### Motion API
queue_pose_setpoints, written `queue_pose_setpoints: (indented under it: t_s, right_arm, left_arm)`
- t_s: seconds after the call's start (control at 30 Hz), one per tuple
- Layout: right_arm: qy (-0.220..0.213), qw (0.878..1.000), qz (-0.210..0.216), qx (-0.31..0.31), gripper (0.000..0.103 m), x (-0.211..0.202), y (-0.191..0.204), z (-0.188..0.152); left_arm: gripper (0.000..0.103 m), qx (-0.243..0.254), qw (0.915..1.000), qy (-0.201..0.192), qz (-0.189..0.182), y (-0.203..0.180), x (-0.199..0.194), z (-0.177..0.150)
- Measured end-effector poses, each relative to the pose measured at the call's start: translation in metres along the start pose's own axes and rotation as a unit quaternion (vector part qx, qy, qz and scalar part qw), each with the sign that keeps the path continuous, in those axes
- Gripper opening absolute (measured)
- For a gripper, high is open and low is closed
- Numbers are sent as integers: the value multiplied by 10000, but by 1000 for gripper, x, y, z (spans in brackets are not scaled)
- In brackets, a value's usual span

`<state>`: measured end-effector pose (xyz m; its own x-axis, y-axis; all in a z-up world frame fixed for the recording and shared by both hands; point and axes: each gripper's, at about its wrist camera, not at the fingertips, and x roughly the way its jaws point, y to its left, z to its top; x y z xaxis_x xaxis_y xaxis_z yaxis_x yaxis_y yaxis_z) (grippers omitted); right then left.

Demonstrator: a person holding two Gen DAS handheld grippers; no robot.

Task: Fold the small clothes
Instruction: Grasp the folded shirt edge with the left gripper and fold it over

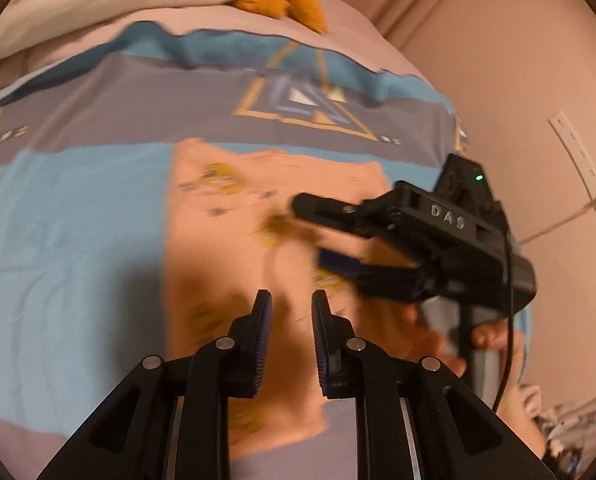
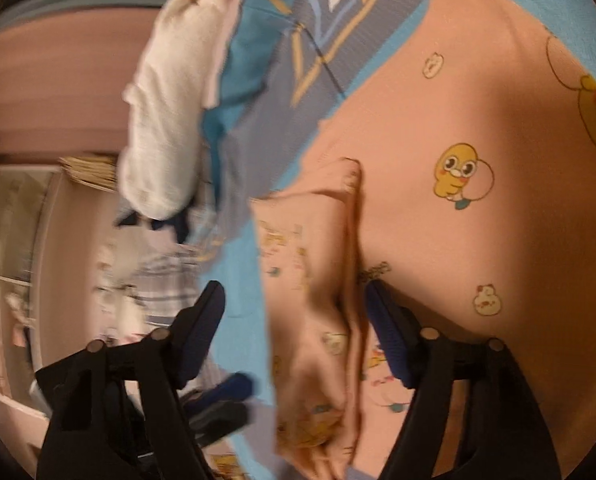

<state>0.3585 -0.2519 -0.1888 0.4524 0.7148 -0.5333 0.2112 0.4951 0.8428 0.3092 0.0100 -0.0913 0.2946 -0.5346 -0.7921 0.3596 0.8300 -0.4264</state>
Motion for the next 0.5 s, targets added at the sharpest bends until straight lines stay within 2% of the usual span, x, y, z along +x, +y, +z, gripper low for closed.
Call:
queue_pose_setpoints:
  t_s: [0.1,0.2,0.27,0.3,0.37,0.5]
  right_arm:
    - [37,9994,-174,-303,68,9,9,-1]
    - [78,9976,-441,-526,59,20,14,0]
    - [39,9970,-490,-602,40,25,15,2]
    - [17,9963,-563,-649,34,27,14,3]
    - [-23,9947,-722,-732,11,31,13,5]
    - [-173,9920,-708,-1030,7,21,20,4]
  left_arm:
    - [16,-190,9998,-21,87,20,-8,-9]
    - [16,-441,9990,-9,124,40,-11,-18]
    - [16,-598,9982,-4,95,51,-13,-24]
    - [16,-655,9978,-2,66,54,-12,-26]
    - [16,-725,9974,-13,35,59,-13,-29]
    - [16,-783,9969,-34,4,62,-11,-28]
